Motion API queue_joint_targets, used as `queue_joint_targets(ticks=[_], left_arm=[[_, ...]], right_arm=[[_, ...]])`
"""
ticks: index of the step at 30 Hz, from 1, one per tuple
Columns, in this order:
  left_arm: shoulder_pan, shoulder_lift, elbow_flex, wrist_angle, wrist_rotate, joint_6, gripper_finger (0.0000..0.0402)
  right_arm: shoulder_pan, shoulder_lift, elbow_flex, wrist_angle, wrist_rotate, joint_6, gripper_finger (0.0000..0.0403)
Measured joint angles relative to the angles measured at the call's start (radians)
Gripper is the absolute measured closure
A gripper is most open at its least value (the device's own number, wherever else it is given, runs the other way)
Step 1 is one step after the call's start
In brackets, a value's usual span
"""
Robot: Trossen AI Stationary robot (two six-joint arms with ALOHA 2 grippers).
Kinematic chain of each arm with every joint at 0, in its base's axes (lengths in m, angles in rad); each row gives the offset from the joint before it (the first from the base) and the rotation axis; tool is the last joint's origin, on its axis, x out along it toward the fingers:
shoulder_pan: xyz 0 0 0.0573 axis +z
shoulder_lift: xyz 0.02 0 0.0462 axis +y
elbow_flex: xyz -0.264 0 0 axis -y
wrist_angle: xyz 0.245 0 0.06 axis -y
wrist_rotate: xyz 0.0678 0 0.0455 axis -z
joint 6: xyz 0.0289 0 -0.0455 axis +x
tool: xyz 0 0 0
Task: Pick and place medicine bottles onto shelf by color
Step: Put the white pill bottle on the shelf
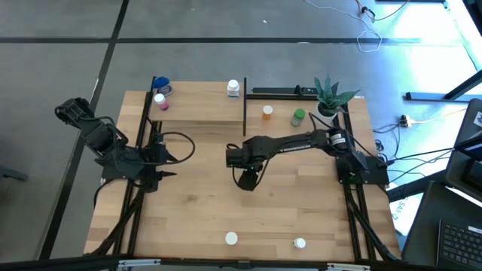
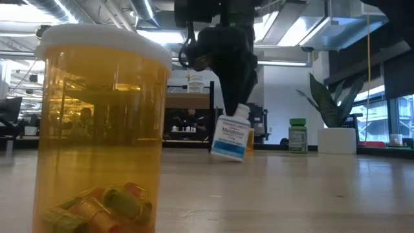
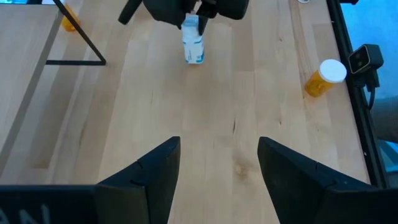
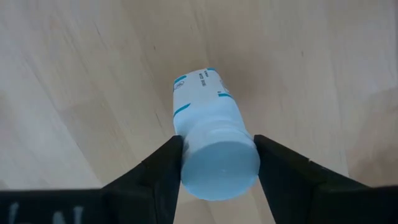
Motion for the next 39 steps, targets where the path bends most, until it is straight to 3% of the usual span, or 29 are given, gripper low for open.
queue_joint_targets(ticks=[14, 31, 34, 39], left_arm=[[0.000, 0.000, 0.000, -0.007, 0.000, 0.001, 0.0192], [0.000, 0.000, 0.000, -0.007, 0.000, 0.000, 0.0192], [0.000, 0.000, 0.000, -0.007, 0.000, -0.001, 0.0192], [0.000, 0.000, 0.000, -0.007, 0.000, -0.002, 0.0192]], right_arm=[[-0.001, 0.003, -0.003, 0.002, -0.078, 0.015, 0.0165], [-0.001, 0.003, 0.117, -0.031, -0.072, -0.052, 0.0163], [0.001, 0.003, 0.162, -0.089, 0.002, -0.049, 0.0163], [0.041, 0.003, 0.251, -0.213, 0.222, -0.024, 0.0163]])
